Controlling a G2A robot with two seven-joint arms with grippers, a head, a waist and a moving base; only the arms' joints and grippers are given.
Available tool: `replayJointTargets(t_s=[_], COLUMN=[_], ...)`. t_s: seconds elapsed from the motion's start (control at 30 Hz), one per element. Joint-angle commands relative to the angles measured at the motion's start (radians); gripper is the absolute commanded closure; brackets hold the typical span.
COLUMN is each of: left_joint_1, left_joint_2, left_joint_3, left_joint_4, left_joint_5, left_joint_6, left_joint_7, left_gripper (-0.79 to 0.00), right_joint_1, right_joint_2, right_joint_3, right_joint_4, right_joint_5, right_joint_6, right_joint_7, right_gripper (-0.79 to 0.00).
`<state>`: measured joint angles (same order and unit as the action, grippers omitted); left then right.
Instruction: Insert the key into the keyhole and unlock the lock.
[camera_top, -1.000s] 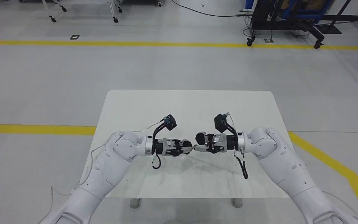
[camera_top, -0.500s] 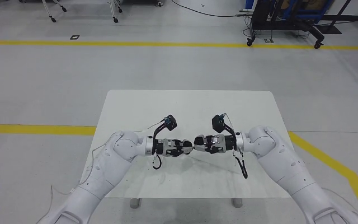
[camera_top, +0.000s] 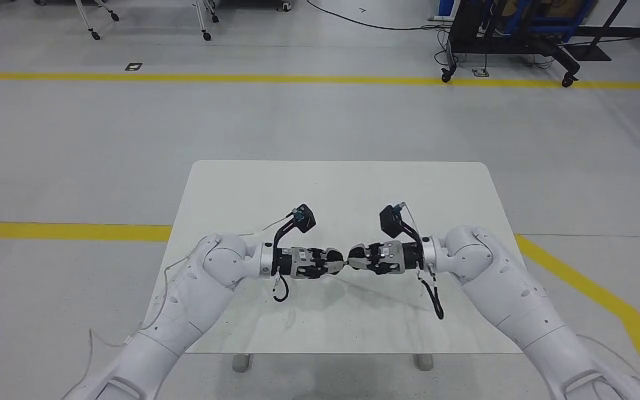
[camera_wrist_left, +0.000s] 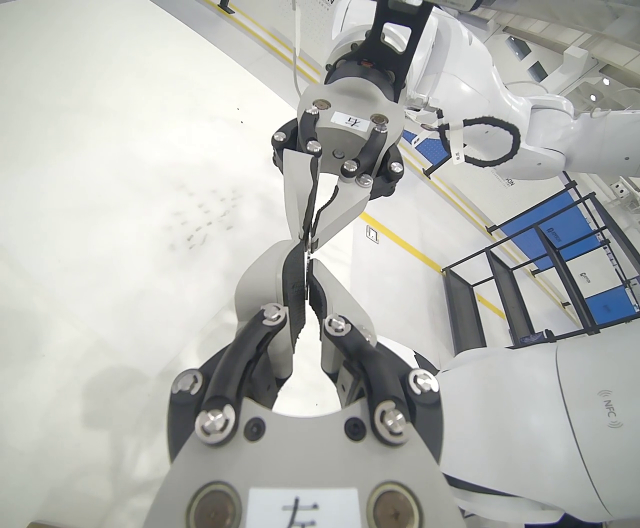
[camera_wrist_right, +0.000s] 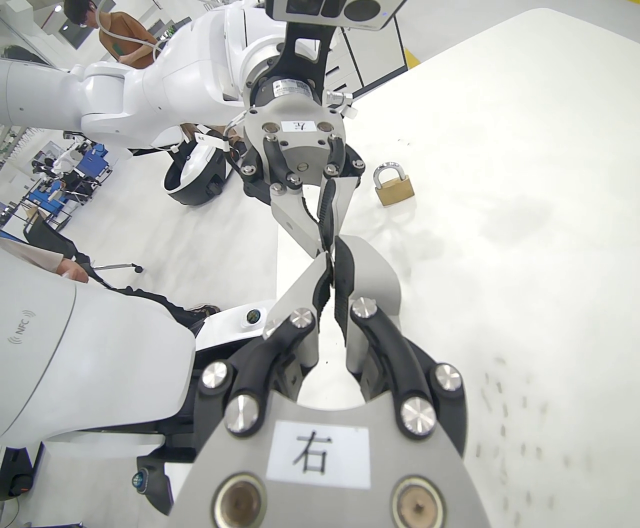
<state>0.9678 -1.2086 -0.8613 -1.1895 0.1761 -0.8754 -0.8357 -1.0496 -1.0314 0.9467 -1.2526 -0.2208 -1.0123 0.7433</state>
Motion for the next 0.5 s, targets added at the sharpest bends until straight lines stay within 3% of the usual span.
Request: replayJointTargets(t_s=[0.0,0.47], left_joint_1=[-0.001,0.016], left_joint_2=[0.001,0.017], left_joint_3=[0.000,-0.066], left_joint_4=[0.000,-0.012], left_joint_5=[0.007,0.053], left_joint_6=[0.005,-0.005], left_joint_7=[0.009,0.178], left_gripper=[-0.785,-0.785], right_joint_1=[0.001,-0.027], right_joint_2=[0.002,0.019], right_joint_3=[-0.001,0.023], right_joint_4=[-0.001,-0.009], right_joint_5=[-0.004,-0.075], right_joint_6=[0.000,0.000], right_joint_7=[-0.004,-0.123], right_gripper=[0.000,0.000])
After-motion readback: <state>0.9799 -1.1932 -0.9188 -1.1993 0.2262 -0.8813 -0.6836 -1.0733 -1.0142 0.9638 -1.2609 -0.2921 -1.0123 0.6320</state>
